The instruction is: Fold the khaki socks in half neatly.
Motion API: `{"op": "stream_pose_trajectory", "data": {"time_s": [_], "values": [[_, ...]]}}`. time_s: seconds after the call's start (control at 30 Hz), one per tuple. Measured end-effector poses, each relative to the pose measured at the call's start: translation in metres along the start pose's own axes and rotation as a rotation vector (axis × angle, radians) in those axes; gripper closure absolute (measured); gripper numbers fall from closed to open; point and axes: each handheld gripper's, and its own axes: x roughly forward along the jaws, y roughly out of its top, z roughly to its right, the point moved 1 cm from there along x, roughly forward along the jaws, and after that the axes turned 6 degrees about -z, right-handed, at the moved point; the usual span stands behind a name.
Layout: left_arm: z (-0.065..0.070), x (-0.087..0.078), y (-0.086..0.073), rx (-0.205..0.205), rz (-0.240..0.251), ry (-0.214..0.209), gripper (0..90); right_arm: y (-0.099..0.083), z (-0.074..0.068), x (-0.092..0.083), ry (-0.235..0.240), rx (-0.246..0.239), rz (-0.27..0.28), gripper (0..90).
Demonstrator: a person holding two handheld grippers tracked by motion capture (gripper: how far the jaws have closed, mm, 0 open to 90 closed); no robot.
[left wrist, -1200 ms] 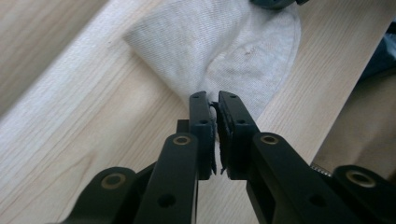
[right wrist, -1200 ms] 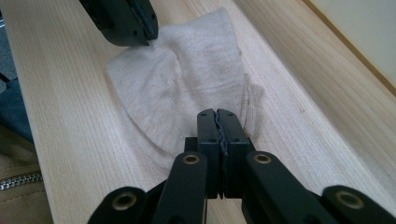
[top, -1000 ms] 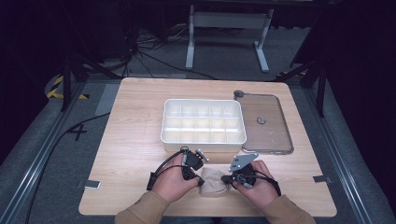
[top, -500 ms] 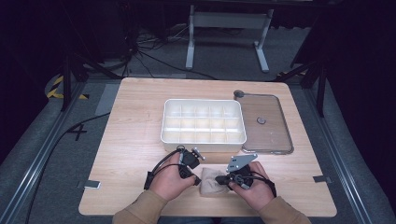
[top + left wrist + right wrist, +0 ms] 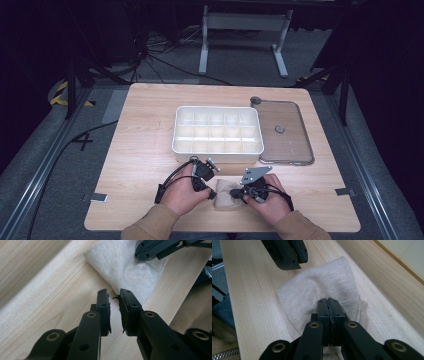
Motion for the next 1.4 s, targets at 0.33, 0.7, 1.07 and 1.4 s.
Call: {"op": "stream_pose_trajectory", "data": {"time_s": [0.33,0.7,1.07,1.4], "values": [[0.001,0.007,0.001,-0.012,-0.017,-0.027,73.6,-0.001,0.001,0.000,0.006,0.003,0.004,89.6],[0.000,0.008,0.002,0.007,-0.036,-0.043,88.9,-0.001,0.001,0.001,0.004,-0.005,0.005,89.5],[0.003,0.002,0.003,0.027,0.021,-0.021,89.9,-0.001,0.000,0.001,0.000,-0.004,0.002,89.5],[0.012,-0.006,0.006,0.076,0.082,-0.008,90.0,0.000,-0.002,0.002,0.001,-0.013,0.012,89.4]]}}
